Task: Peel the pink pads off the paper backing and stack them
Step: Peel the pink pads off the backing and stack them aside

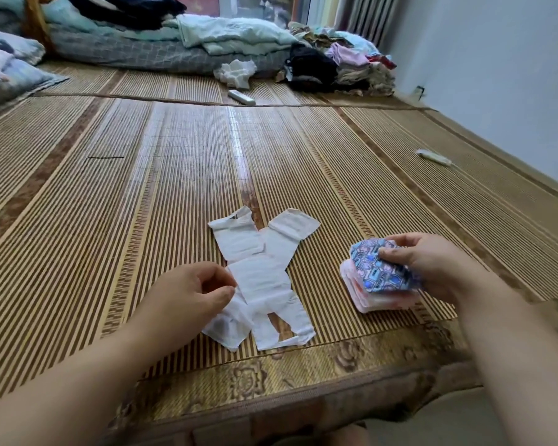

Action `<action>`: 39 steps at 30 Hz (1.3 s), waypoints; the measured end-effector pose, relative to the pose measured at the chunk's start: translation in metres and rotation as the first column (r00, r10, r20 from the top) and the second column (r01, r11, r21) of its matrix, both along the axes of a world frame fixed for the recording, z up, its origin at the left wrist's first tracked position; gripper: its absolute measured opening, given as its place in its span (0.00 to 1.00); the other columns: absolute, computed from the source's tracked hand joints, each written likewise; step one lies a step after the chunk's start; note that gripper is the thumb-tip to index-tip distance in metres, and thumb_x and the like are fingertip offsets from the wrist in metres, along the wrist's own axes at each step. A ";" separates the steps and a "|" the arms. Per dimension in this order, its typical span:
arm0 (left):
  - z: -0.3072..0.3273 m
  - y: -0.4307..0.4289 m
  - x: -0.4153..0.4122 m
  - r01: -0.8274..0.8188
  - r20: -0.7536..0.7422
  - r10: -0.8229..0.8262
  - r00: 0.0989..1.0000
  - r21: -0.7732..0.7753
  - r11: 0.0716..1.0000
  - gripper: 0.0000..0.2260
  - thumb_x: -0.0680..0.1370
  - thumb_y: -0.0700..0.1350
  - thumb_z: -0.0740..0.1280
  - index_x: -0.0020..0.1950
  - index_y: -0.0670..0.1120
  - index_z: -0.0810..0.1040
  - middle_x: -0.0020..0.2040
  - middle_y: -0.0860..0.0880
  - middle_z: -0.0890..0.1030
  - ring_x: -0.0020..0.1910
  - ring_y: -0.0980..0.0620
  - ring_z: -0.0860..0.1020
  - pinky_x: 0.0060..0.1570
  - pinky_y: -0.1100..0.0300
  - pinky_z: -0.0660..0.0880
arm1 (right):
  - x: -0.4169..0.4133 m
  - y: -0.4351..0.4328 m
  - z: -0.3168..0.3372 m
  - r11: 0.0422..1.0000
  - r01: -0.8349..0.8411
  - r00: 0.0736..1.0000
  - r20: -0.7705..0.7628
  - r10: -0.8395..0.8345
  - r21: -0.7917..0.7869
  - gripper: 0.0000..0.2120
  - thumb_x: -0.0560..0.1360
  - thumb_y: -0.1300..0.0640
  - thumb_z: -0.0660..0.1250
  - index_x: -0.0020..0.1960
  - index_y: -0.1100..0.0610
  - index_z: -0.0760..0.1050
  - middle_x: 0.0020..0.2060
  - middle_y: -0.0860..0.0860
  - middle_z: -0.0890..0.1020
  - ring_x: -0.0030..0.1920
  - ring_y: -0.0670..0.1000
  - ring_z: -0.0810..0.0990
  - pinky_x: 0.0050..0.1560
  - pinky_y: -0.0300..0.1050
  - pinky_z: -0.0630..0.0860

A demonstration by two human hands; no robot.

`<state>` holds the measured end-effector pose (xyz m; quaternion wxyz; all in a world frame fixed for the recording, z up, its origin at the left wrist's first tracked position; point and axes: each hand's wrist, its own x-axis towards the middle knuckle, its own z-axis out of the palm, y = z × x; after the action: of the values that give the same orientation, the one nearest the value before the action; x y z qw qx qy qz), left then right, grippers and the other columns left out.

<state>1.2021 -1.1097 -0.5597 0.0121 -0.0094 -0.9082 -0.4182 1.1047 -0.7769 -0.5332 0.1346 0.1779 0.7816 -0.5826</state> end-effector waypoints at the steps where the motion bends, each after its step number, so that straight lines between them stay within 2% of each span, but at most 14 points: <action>1: 0.000 0.000 0.000 0.001 0.003 -0.001 1.000 -0.002 1.000 0.06 0.74 0.46 0.69 0.38 0.56 0.80 0.36 0.64 0.81 0.33 0.61 0.79 0.26 0.73 0.70 | 0.001 -0.001 -0.001 0.997 -0.016 1.000 -0.008 0.017 0.072 0.12 0.69 0.65 0.72 0.51 0.60 0.76 0.45 0.62 0.83 0.41 0.59 0.86 0.36 0.51 0.82; 5: -0.002 0.000 -0.001 0.006 0.005 -0.006 1.000 0.003 1.000 0.05 0.74 0.46 0.69 0.39 0.56 0.80 0.37 0.65 0.81 0.34 0.63 0.79 0.27 0.75 0.69 | 0.003 -0.006 -0.002 0.899 -0.052 0.995 -0.057 0.085 0.434 0.13 0.67 0.58 0.76 0.49 0.55 0.77 0.44 0.55 0.83 0.43 0.55 0.84 0.41 0.53 0.83; 7: -0.002 0.000 -0.001 0.010 0.004 -0.010 1.000 0.018 1.000 0.05 0.74 0.46 0.69 0.39 0.55 0.80 0.36 0.64 0.81 0.32 0.62 0.78 0.27 0.74 0.69 | 0.006 -0.009 0.001 0.828 -0.070 0.992 -0.051 0.118 0.556 0.18 0.67 0.56 0.76 0.55 0.54 0.76 0.50 0.56 0.82 0.47 0.55 0.82 0.48 0.56 0.81; 11: -0.001 -0.002 -0.002 0.008 -0.004 -0.008 1.000 0.035 0.999 0.05 0.73 0.46 0.69 0.39 0.56 0.80 0.37 0.63 0.81 0.33 0.61 0.79 0.28 0.72 0.71 | 0.016 -0.026 0.017 0.638 -0.038 0.959 -0.151 0.239 0.769 0.24 0.69 0.49 0.74 0.62 0.55 0.74 0.56 0.54 0.81 0.51 0.53 0.79 0.49 0.47 0.75; 14: -0.001 -0.004 -0.003 -0.010 -0.005 0.010 1.000 0.039 0.999 0.05 0.73 0.47 0.69 0.39 0.56 0.80 0.36 0.64 0.81 0.33 0.62 0.78 0.29 0.71 0.69 | 0.030 -0.064 0.029 0.653 -0.078 0.848 -0.295 0.441 0.753 0.15 0.69 0.47 0.73 0.54 0.51 0.80 0.45 0.45 0.83 0.42 0.42 0.79 0.41 0.36 0.72; 16: 0.000 -0.005 -0.003 -0.019 -0.002 0.019 1.000 0.049 0.999 0.05 0.73 0.47 0.69 0.39 0.56 0.80 0.35 0.62 0.81 0.34 0.62 0.79 0.33 0.66 0.72 | 0.037 -0.098 0.023 0.656 -0.228 0.812 -0.231 0.536 0.719 0.11 0.70 0.45 0.71 0.48 0.50 0.81 0.40 0.43 0.83 0.40 0.40 0.79 0.39 0.36 0.75; 20: 0.003 -0.007 -0.001 -0.042 -0.013 0.042 0.999 0.029 0.999 0.04 0.73 0.47 0.69 0.39 0.56 0.80 0.33 0.57 0.82 0.35 0.62 0.79 0.35 0.63 0.74 | 0.033 -0.159 -0.017 0.488 -0.335 0.827 0.003 0.563 0.806 0.26 0.74 0.40 0.63 0.60 0.60 0.75 0.57 0.57 0.79 0.55 0.56 0.78 0.51 0.47 0.73; 22: 0.004 -0.009 0.001 -0.046 -0.024 0.046 0.999 0.037 0.998 0.04 0.73 0.47 0.69 0.38 0.56 0.80 0.33 0.57 0.81 0.35 0.62 0.79 0.34 0.64 0.73 | 0.025 -0.173 -0.028 0.476 -0.295 0.867 0.024 0.497 0.828 0.30 0.72 0.37 0.64 0.60 0.62 0.72 0.58 0.59 0.76 0.55 0.58 0.77 0.50 0.48 0.72; 24: 0.005 -0.012 0.004 -0.047 -0.023 0.048 0.999 0.042 0.998 0.04 0.73 0.47 0.69 0.38 0.56 0.80 0.32 0.57 0.81 0.34 0.63 0.78 0.33 0.66 0.70 | 0.016 -0.178 -0.031 0.510 -0.307 0.885 0.044 0.464 0.804 0.25 0.70 0.37 0.66 0.48 0.61 0.76 0.46 0.57 0.81 0.45 0.55 0.79 0.38 0.44 0.71; 26: 0.007 -0.017 0.007 -0.046 -0.009 0.046 0.999 0.047 0.998 0.04 0.73 0.47 0.69 0.39 0.55 0.80 0.33 0.57 0.81 0.34 0.63 0.77 0.33 0.66 0.70 | 0.009 -0.177 -0.030 0.537 -0.339 0.888 0.074 0.453 0.772 0.22 0.69 0.39 0.69 0.34 0.57 0.73 0.31 0.52 0.78 0.32 0.50 0.76 0.28 0.43 0.64; 30: 0.013 -0.032 0.010 -0.079 -0.015 0.080 0.997 0.066 0.995 0.05 0.73 0.47 0.68 0.38 0.56 0.80 0.33 0.58 0.81 0.35 0.65 0.78 0.33 0.67 0.70 | 0.004 -0.175 -0.019 0.621 -0.333 0.884 0.006 0.468 0.709 0.16 0.69 0.46 0.73 0.32 0.55 0.71 0.28 0.49 0.75 0.29 0.48 0.73 0.26 0.41 0.62; 34: 0.020 -0.037 0.011 -0.092 -0.055 0.098 0.994 0.101 0.991 0.05 0.73 0.49 0.70 0.46 0.58 0.79 0.43 0.62 0.80 0.41 0.66 0.78 0.42 0.65 0.76 | 0.010 -0.177 0.009 0.656 -0.370 0.776 -0.171 0.608 0.658 0.10 0.74 0.49 0.68 0.50 0.55 0.78 0.33 0.42 0.74 0.30 0.40 0.73 0.27 0.35 0.65; 36: 0.024 -0.033 0.010 -0.072 -0.111 0.076 0.991 0.040 0.997 0.16 0.72 0.52 0.71 0.58 0.58 0.75 0.54 0.63 0.75 0.51 0.64 0.75 0.53 0.62 0.74 | 0.019 -0.182 0.030 0.664 -0.457 0.692 -0.232 0.683 0.591 0.10 0.75 0.49 0.67 0.53 0.53 0.79 0.34 0.42 0.75 0.28 0.38 0.75 0.24 0.30 0.66; 39: 0.037 -0.032 0.011 -0.019 -0.219 0.020 0.975 0.005 1.000 0.29 0.68 0.57 0.71 0.67 0.62 0.67 0.65 0.61 0.68 0.65 0.59 0.66 0.64 0.56 0.64 | 0.036 -0.194 0.057 0.517 -0.547 0.508 -0.230 0.830 0.658 0.05 0.74 0.51 0.67 0.50 0.47 0.80 0.34 0.42 0.79 0.28 0.34 0.77 0.23 0.28 0.68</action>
<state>1.2129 -1.1419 -0.5225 0.1164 -0.0467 -0.9009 -0.4156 1.1412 -0.9705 -0.4760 0.0956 -0.3001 0.9099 -0.2700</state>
